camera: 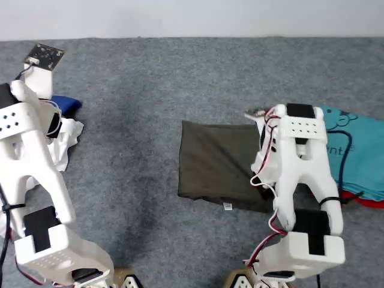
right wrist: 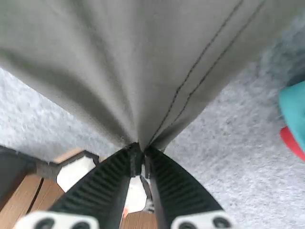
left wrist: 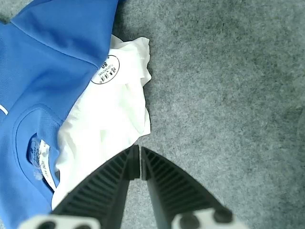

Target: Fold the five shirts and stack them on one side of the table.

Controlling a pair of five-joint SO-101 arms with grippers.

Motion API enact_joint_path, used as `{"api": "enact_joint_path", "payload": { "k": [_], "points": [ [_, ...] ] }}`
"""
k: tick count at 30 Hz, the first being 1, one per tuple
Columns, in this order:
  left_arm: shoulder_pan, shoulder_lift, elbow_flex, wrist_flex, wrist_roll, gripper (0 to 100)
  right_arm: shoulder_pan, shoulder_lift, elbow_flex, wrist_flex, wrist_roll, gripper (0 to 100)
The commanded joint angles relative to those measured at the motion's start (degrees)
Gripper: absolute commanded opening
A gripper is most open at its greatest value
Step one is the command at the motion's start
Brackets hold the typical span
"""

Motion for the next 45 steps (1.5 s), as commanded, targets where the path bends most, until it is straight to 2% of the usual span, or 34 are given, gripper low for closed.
{"api": "enact_joint_path", "payload": {
  "k": [1,6,11,13,18,24,27,31,40,45],
  "points": [
    [0.1,-3.3,-0.3,1.0,-0.4,1,1.4,-0.3,1.5,0.0,1.8,1.0],
    [0.1,-3.3,-0.3,1.0,-0.4,1,1.5,-0.3,3.1,-0.5,1.9,2.5],
    [0.1,-3.3,-0.3,1.0,-0.4,1,1.3,-0.4,1.6,0.1,1.8,20.1],
    [0.1,-3.3,-0.3,1.0,-0.4,1,1.5,-0.4,-1.1,0.1,1.6,23.4],
    [0.1,-3.3,-0.3,1.0,-0.4,1,1.5,0.4,-10.5,-1.6,0.2,23.5],
    [0.1,-3.3,-0.3,1.0,-0.4,1,1.3,6.9,-15.7,-14.0,-6.0,23.6],
    [-0.1,-3.3,-0.3,1.0,-0.4,1,1.2,12.7,-19.3,-16.7,-8.8,23.6],
    [-0.2,-3.1,-0.3,1.0,-0.4,1,1.1,19.9,-26.6,-16.6,-11.6,23.6],
    [-0.1,-2.9,-0.3,1.0,-0.4,1,-2.9,31.3,-38.9,-13.0,-11.9,23.2],
    [-0.2,-2.9,-0.3,1.0,-0.4,1,-2.9,32.9,-40.5,-11.7,-12.0,12.8]
  ]
}}
